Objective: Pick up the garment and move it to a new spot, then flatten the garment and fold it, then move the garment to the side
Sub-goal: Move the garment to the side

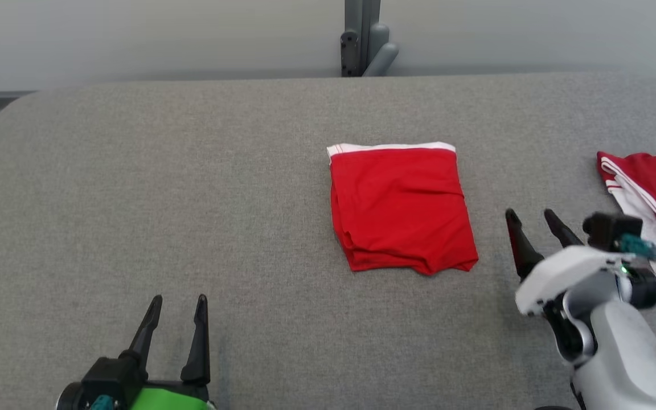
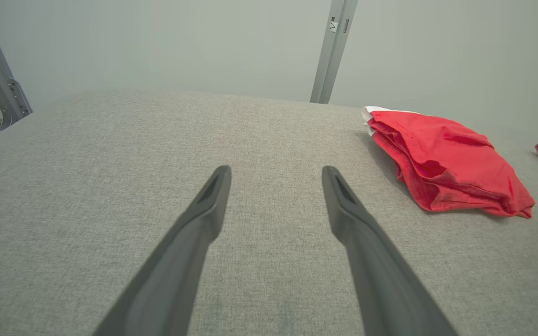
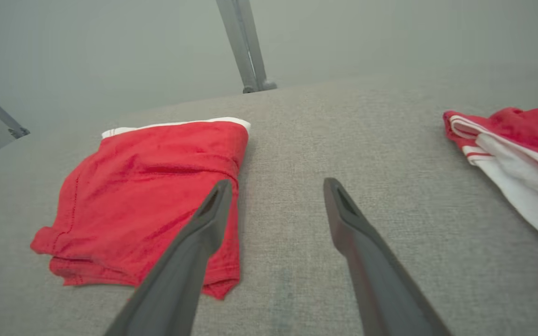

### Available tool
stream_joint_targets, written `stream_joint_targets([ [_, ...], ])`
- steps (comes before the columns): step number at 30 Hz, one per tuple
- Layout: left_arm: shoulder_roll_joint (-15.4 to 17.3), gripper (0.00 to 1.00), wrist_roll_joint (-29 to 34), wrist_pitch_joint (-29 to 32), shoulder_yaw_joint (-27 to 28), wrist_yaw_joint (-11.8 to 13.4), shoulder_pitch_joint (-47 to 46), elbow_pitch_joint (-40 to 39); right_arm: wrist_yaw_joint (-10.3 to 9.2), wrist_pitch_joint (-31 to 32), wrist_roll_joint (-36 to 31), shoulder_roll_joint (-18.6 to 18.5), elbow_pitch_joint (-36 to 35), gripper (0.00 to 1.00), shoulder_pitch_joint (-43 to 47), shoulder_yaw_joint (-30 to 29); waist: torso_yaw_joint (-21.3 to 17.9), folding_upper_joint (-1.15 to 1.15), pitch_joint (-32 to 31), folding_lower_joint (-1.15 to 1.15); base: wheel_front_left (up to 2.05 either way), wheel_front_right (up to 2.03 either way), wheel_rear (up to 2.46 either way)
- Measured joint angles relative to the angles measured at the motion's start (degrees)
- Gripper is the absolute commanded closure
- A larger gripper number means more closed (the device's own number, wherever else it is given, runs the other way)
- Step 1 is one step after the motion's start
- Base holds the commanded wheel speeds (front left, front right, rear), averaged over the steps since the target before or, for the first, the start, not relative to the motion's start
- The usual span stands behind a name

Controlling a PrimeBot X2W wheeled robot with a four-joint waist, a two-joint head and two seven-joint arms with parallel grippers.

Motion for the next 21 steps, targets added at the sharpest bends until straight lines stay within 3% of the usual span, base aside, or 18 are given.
stream_joint_targets([
  [3, 0.01, 0.00, -0.07, 0.00, -1.10, -0.01, -1.87, 0.10, 0.02, 8.59, 5.23, -0.26, 3.16, 0.00, -7.15, 2.80, 0.23, 0.00, 2.27, 0.00, 0.00, 0.00, 0.00],
  [7, -0.02, 0.00, -0.62, 0.00, -2.64, -0.02, -4.04, 0.87, -0.02, 15.06, 9.06, -1.11, 8.87, 0.00, -12.80, 4.30, 1.13, 0.00, 4.98, 0.00, 0.00, 0.00, 0.00],
  [15, -0.03, 0.00, -1.24, 0.01, -4.70, -0.10, -6.09, 1.96, -0.01, 18.66, 15.16, -2.23, 16.11, 0.00, -18.29, 7.55, 5.34, 0.00, 7.23, 0.00, 0.00, 0.00, 0.00],
  [21, 0.00, 0.00, -1.45, 0.01, -4.88, -0.10, -6.38, 2.31, -0.01, 19.63, 15.99, -4.00, 21.03, 0.00, -20.90, 8.54, 7.59, 0.00, 7.68, 0.00, 0.00, 0.00, 0.00],
])
